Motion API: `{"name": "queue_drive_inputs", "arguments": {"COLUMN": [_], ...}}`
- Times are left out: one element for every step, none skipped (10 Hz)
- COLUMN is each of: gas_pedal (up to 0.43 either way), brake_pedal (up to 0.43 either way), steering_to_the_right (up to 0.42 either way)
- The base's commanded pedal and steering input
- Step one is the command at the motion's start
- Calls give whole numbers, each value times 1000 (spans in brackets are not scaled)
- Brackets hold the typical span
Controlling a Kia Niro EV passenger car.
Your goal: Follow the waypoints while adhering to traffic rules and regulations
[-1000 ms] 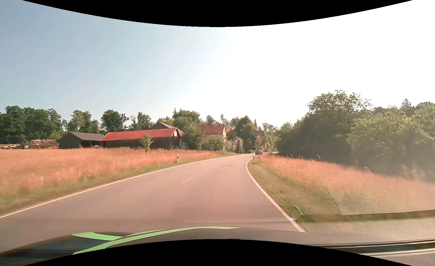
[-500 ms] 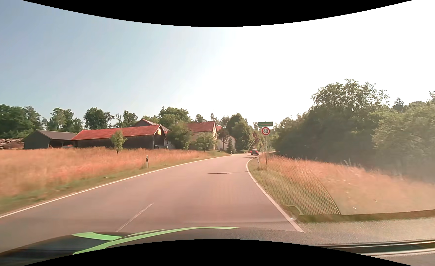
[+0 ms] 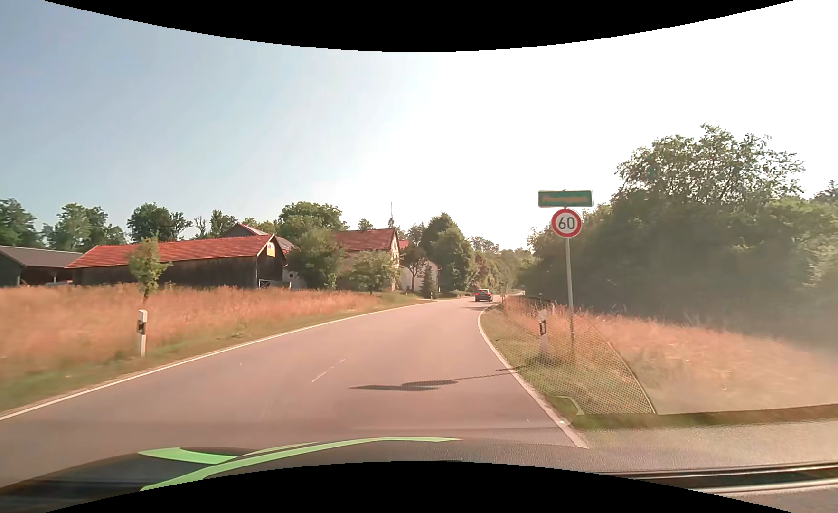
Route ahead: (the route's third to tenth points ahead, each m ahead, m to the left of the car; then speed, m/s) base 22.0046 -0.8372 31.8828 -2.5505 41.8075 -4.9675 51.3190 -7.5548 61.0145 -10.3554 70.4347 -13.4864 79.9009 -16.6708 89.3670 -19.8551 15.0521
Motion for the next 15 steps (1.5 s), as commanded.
{"name": "queue_drive_inputs", "arguments": {"gas_pedal": [0, 0, 0, 0, 0, 0, 0, 0, 0, 0, 0, 0, 0, 0, 0], "brake_pedal": [0, 43, 183, 262, 311, 299, 274, 274, 280, 280, 280, 274, 268, 250, 232], "steering_to_the_right": [30, 30, 30, 30, 30, 30, 30, 30, 31, 31, 31, 31, 31, 30, 30]}}
